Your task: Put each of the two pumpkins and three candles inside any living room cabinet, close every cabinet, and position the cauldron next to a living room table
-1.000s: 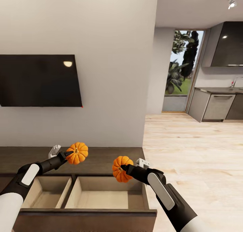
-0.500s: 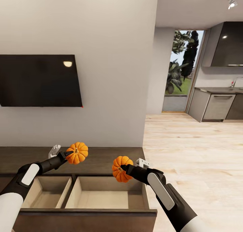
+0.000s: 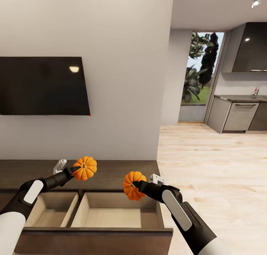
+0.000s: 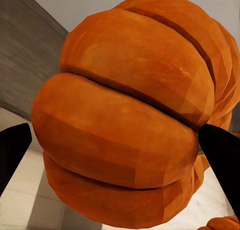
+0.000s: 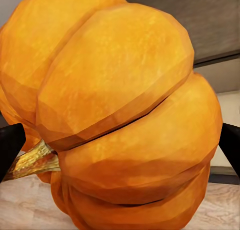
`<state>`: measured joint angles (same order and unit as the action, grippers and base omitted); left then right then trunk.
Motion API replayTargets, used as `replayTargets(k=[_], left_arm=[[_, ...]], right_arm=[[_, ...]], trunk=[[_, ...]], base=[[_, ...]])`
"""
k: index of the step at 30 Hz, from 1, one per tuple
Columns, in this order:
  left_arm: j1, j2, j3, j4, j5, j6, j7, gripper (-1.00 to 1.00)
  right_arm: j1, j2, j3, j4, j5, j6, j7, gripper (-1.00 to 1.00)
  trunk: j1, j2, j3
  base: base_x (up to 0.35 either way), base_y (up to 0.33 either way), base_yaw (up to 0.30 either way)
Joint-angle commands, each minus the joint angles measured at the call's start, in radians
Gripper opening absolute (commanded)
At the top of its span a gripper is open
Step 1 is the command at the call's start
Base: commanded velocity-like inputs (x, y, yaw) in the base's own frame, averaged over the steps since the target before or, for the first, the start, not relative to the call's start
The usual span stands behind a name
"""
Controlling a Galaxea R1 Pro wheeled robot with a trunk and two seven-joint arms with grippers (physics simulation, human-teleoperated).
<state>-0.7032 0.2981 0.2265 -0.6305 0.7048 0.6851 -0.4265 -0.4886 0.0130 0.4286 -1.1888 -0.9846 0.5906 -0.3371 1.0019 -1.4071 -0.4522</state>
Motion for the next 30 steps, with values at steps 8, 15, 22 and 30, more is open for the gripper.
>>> replayTargets(k=[8,15,22,30], left_arm=[[-0.001,0.0,0.002,0.004,-0.003,0.008,0.006,-1.0],[-0.002,-0.002,0.002,0.01,-0.005,0.007,0.015,-1.0],[-0.003,-0.003,-0.002,0.009,-0.023,0.015,0.039,-1.0],[-0.006,-0.009,-0.035,0.009,-0.083,0.049,0.044,-1.0]], right_arm=[[-0.001,0.001,0.001,-0.003,-0.011,0.0,-0.011,-1.0],[-0.001,0.001,0.0,0.001,-0.011,0.001,-0.012,-1.0],[-0.002,0.001,-0.002,0.004,-0.011,0.003,-0.013,-1.0],[-0.001,0.001,-0.002,0.005,-0.011,0.003,-0.015,-1.0]], trunk=[[0.031,-0.057,-0.026],[0.058,-0.106,-0.048],[0.084,-0.155,-0.07],[0.115,-0.211,-0.095]], base=[[0.0,0.0,0.0],[0.0,0.0,0.0],[0.0,0.0,0.0],[0.0,0.0,0.0]])
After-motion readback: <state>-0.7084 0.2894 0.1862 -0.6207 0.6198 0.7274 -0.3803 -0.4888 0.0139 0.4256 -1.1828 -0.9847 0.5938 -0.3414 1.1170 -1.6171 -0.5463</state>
